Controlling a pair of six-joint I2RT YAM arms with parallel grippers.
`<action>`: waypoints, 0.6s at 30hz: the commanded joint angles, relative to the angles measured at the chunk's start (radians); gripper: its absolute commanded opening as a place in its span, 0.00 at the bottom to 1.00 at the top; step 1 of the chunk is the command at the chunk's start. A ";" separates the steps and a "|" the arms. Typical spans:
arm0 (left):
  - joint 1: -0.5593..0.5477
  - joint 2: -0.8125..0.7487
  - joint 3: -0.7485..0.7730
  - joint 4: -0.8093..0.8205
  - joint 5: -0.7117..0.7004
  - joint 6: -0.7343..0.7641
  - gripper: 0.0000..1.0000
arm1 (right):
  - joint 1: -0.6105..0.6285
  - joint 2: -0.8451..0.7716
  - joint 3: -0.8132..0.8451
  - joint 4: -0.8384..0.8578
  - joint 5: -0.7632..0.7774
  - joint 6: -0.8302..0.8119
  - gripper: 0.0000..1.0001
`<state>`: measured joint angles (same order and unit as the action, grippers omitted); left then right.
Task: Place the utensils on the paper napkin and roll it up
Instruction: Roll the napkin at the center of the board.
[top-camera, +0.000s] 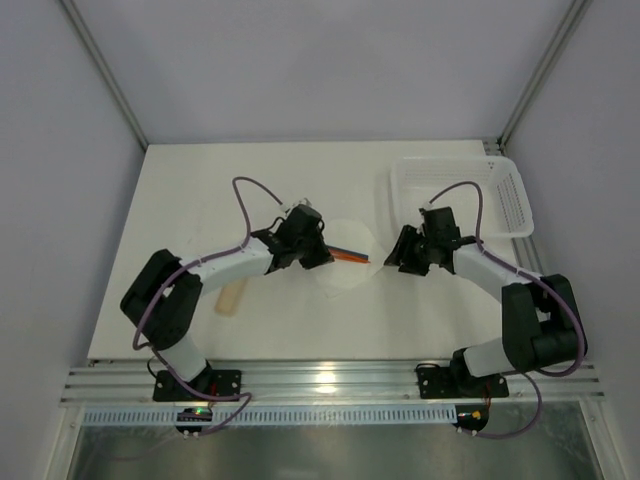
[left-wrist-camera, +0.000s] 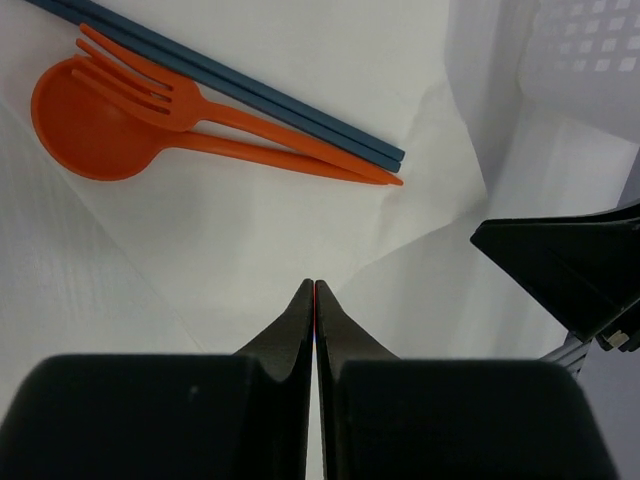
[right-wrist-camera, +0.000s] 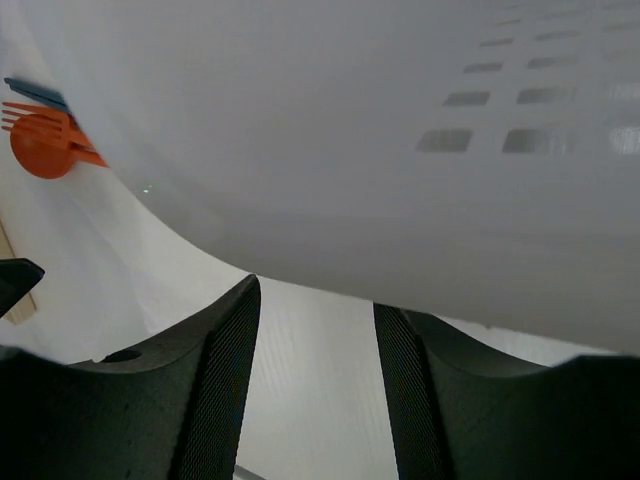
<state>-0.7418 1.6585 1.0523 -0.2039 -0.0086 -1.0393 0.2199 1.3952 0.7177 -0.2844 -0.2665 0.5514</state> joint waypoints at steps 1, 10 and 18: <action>0.004 0.033 -0.029 0.057 0.041 -0.005 0.00 | -0.007 0.053 0.025 0.096 -0.069 -0.016 0.53; 0.004 0.076 -0.081 0.089 0.044 -0.002 0.00 | -0.007 0.152 0.083 0.110 -0.060 -0.047 0.43; -0.001 0.069 -0.133 0.106 0.016 0.004 0.00 | -0.005 0.117 0.066 0.123 -0.027 -0.064 0.39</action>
<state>-0.7418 1.7363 0.9398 -0.1387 0.0196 -1.0397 0.2134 1.5448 0.7650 -0.2077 -0.3164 0.5121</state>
